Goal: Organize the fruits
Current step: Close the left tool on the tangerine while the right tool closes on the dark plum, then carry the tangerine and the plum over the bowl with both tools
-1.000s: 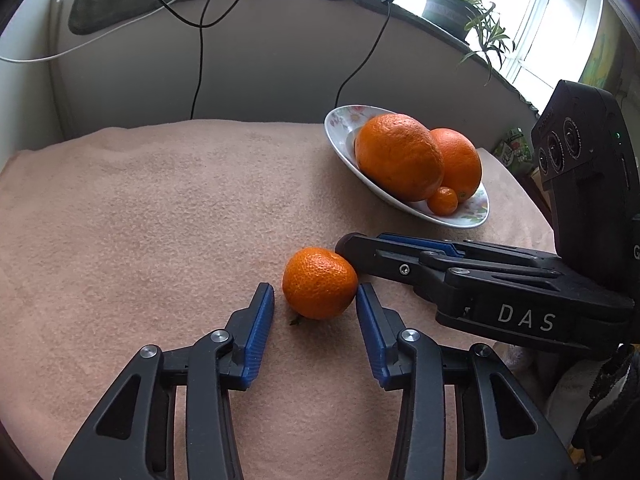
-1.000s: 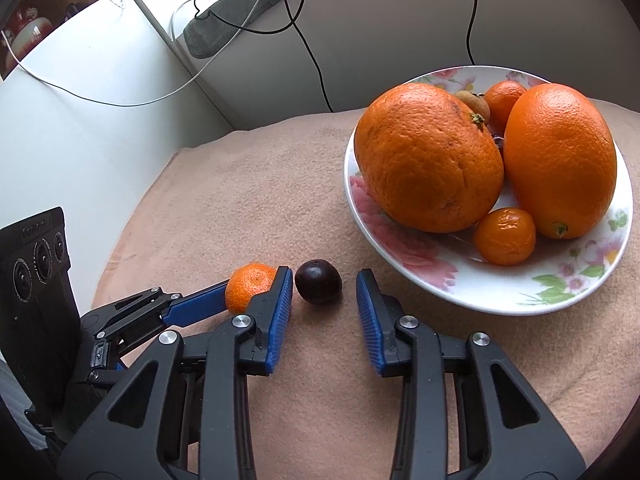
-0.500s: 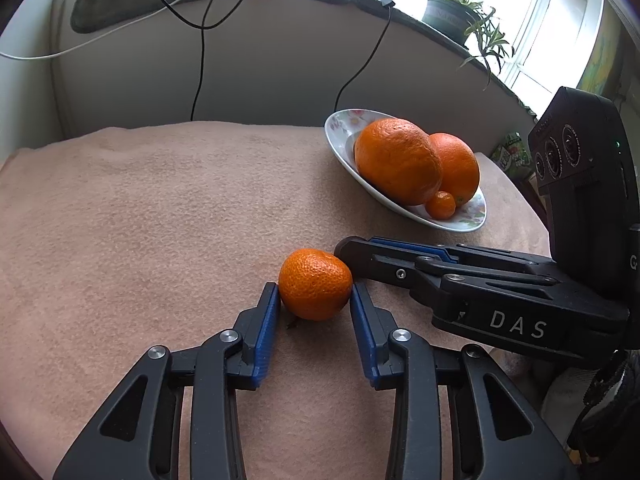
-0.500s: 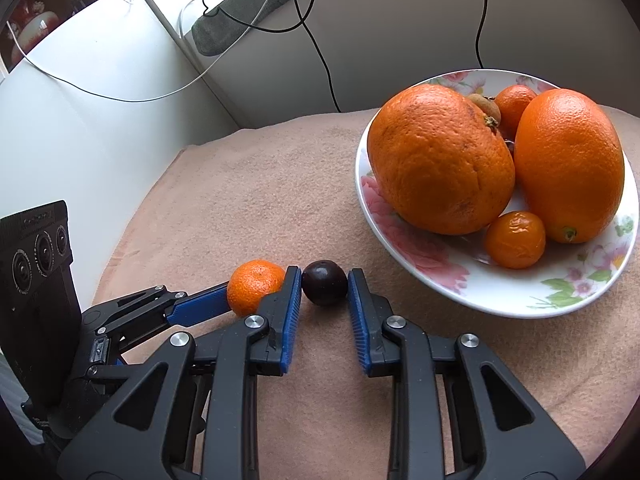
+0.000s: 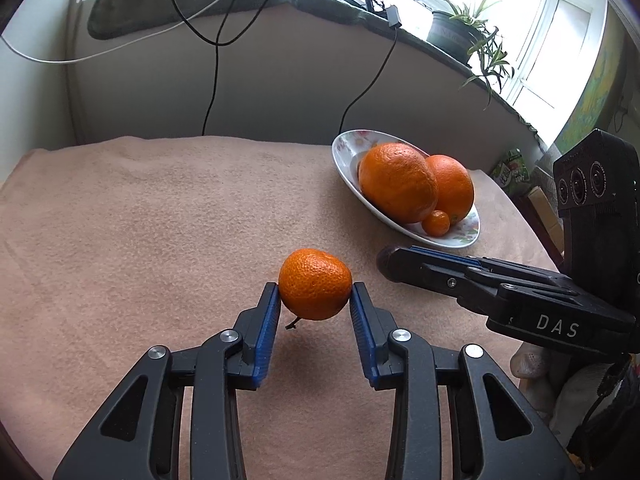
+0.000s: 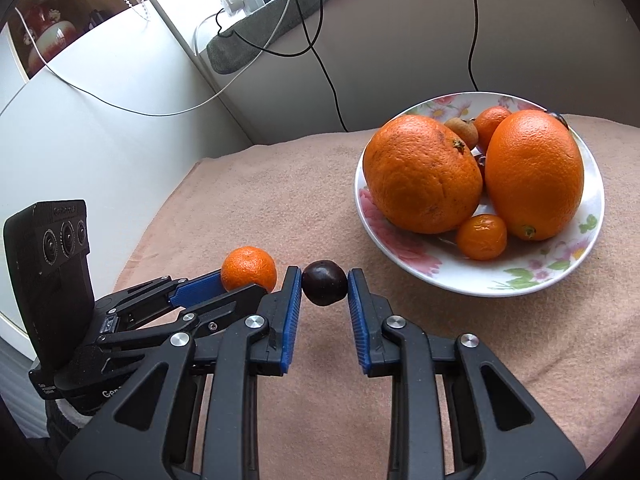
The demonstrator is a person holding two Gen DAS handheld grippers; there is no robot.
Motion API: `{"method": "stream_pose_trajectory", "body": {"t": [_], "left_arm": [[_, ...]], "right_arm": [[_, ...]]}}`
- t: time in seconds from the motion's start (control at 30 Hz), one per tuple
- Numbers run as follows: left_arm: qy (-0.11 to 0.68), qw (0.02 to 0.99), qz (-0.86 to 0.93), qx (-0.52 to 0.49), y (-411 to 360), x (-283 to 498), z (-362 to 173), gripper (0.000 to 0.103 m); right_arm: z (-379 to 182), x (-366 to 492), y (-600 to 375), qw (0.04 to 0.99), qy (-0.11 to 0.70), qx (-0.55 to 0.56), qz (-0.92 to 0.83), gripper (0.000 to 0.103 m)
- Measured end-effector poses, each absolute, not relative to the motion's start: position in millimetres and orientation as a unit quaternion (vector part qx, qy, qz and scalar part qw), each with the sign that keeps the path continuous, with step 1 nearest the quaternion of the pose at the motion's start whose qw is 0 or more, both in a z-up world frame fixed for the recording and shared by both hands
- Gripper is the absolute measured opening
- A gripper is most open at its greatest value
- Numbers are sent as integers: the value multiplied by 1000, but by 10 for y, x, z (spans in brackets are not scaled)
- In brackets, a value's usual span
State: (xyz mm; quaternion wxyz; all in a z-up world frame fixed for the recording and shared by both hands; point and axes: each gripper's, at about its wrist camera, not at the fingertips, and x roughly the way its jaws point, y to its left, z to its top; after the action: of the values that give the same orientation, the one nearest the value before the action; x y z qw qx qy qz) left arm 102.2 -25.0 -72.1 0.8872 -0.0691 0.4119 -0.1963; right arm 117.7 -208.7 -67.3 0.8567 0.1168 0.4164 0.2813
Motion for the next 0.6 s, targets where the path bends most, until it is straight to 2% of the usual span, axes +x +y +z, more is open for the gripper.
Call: {"method": "stream_pose_trajectory", "body": {"t": [0.6], "left_arm": [[381,898,-213,-64,-519,1165,-439,34]], "right_arm": [[-317,1056,-2478,882,360,127,275,25]]}}
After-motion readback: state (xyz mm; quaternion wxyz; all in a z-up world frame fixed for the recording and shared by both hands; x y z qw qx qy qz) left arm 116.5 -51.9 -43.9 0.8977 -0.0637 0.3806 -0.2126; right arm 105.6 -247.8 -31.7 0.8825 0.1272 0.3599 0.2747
